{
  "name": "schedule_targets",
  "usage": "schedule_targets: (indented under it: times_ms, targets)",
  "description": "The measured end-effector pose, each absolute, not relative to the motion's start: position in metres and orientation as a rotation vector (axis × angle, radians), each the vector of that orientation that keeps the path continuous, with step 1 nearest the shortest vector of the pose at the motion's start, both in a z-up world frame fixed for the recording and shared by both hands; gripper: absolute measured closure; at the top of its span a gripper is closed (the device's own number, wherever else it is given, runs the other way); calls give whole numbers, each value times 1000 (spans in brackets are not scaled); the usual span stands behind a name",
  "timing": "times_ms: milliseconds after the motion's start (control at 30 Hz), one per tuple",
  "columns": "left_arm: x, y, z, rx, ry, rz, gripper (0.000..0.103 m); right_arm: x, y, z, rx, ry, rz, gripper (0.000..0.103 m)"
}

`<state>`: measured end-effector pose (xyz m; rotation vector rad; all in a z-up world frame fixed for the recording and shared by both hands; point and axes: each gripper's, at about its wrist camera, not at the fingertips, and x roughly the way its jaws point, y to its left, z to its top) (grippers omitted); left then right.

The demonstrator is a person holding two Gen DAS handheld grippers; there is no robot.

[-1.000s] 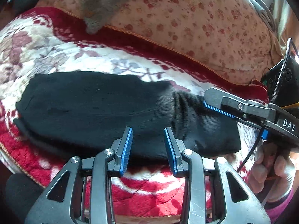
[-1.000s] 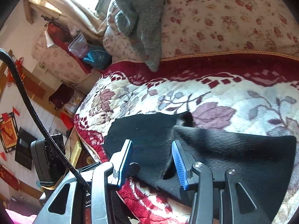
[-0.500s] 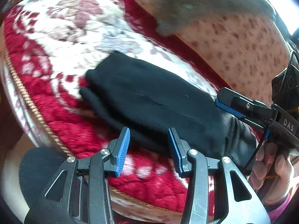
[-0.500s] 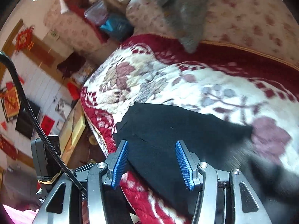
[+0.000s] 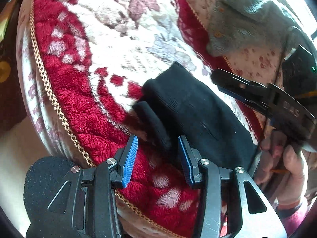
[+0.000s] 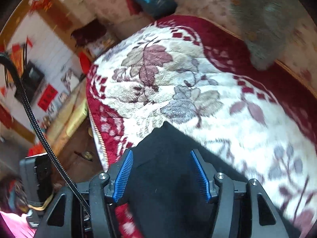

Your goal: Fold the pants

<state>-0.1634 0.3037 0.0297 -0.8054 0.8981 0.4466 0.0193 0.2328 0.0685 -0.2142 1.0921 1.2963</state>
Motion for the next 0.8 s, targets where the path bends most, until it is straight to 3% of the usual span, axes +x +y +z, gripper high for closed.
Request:
schedule_targets:
  times_ms: [133,400,500,533,567,600,667,800]
  targets:
    - [-160,309,21,-821,910,450,61,25,265,54,-299,1118,1322,46]
    - [-149,308,18,-871,869,453,37,30,301,19,-391,1169,1338,45]
    - [-144,304,18,-840,851,463,34,24,303,17,-441,1118,1342,53]
    - [-143,304,19,-829,839,458,38,24,303,17,-446,1108,1337,60]
    - [-142,303,19,-820,823,443,61,27,302,17,-437,1110,1328,63]
    - [-140,302,19,-810,821,416,73,29,301,17,-422,1116,1321,70]
    - [-138,302,20,-797,817,394,86,35,295,20,-376,1124,1316,80]
    - [-143,300,38,-772,752,353,91,32,282,34,-304,1101,1343,89]
